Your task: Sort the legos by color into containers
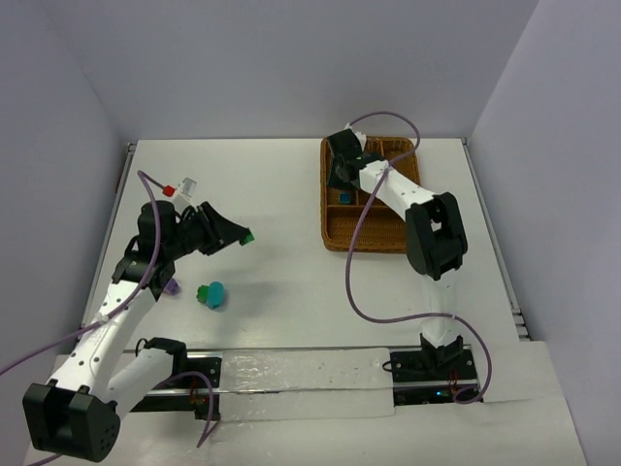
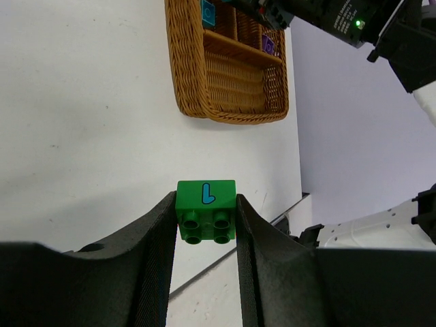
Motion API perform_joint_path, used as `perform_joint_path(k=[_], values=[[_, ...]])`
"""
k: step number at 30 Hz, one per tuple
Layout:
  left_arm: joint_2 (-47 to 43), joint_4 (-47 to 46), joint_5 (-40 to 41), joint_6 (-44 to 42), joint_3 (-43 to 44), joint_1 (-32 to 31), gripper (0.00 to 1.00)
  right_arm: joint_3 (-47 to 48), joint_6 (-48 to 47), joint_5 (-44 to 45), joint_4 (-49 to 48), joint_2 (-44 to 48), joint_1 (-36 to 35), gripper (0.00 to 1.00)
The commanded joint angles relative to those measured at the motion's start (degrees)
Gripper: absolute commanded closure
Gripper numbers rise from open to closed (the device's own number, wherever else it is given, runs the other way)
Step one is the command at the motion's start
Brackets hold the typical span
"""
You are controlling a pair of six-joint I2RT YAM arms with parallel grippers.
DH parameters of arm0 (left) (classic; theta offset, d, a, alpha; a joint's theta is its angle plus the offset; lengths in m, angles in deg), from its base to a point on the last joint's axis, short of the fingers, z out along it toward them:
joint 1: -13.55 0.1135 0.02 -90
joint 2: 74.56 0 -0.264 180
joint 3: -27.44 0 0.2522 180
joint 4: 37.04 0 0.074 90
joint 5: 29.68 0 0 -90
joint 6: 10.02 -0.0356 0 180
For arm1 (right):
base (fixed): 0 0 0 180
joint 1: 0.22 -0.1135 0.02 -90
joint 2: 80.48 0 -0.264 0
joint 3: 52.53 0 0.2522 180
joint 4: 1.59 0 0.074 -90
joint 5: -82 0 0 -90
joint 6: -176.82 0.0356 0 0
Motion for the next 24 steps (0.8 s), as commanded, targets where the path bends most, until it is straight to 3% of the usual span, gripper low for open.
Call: perform_joint_path(k=[1, 4, 9, 12, 20, 24], values=[[-0.6, 0.7, 0.7, -0.8, 2.8, -1.8, 1.00, 6.0, -1.1, 1.7, 1.9, -2.0, 0.5, 0.41], [0.4, 1.7, 2.7, -1.1, 4.2, -4.6, 1.00, 8.1, -1.7, 2.2, 3.1, -2.4, 0.5, 0.23], [3.4, 0.7, 5.8, -0.6, 6.6, -8.8, 1.00, 7.2, -2.6, 3.6, 3.6, 1.7, 0.5, 0.14], [5.4, -0.4, 6.9, -0.7, 8.4, -11.8, 1.00, 5.0, -2.9, 4.1, 3.7, 5.7, 0.6, 0.14], [23.1, -4.2, 11.6, -1.8, 18.9, -21.2, 1.00, -17.0, -0.9, 7.0, 1.9, 30.0, 3.5, 0.14], [36.0, -4.8, 14.5, -3.3, 30.1, -26.2, 1.00, -32.3, 1.8, 5.2, 0.4, 45.4, 8.7, 0.12]])
